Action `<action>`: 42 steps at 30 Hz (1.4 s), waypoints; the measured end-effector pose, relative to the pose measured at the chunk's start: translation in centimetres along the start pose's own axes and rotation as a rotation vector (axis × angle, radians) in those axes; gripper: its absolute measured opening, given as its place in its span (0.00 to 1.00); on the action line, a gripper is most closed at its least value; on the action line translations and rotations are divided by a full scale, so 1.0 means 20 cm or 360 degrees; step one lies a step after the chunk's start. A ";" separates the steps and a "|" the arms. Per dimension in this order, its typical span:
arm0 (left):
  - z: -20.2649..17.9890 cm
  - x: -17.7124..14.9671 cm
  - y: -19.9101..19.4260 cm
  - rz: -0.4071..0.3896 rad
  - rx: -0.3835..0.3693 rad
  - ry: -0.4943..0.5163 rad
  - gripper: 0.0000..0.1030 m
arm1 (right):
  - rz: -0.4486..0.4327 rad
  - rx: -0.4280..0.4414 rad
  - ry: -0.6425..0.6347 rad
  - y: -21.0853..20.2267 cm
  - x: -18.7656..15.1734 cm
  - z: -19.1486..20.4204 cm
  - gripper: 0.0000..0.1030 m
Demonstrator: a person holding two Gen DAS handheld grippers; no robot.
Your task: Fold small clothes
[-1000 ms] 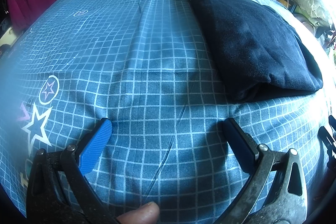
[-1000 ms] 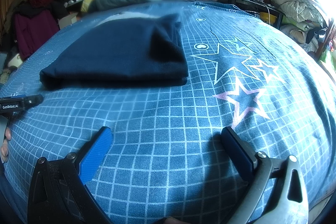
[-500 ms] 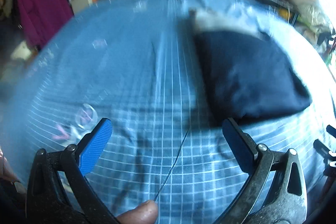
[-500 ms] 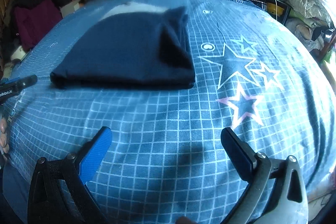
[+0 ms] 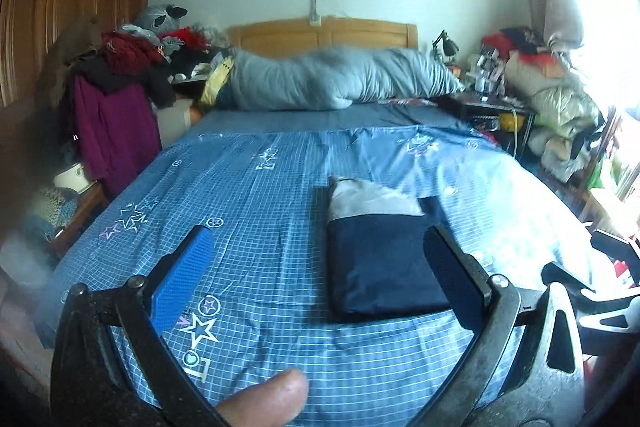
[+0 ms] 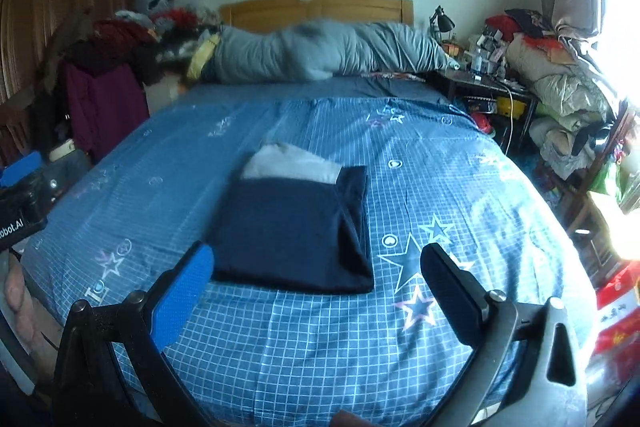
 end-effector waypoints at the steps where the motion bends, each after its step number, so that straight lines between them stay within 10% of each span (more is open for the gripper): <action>1: -0.01 0.02 -0.02 0.0000 -0.0032 -0.0010 1.00 | -0.0016 -0.0007 0.0004 -0.05 0.00 0.00 1.00; 42: -0.19 0.03 -0.15 -0.0004 -0.0122 -0.0038 1.00 | -0.0056 -0.0027 0.0032 -0.33 0.08 0.00 1.00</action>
Point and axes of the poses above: each gripper's, at about its wrist camera, not at the fingertips, and y roughly the way its jaws point, z to its left, x to its top, the point moved 1 cm from there along y, roughly the way its jaws point, and after that the axes turned 1 degree about -x, right-handed, at the moved point
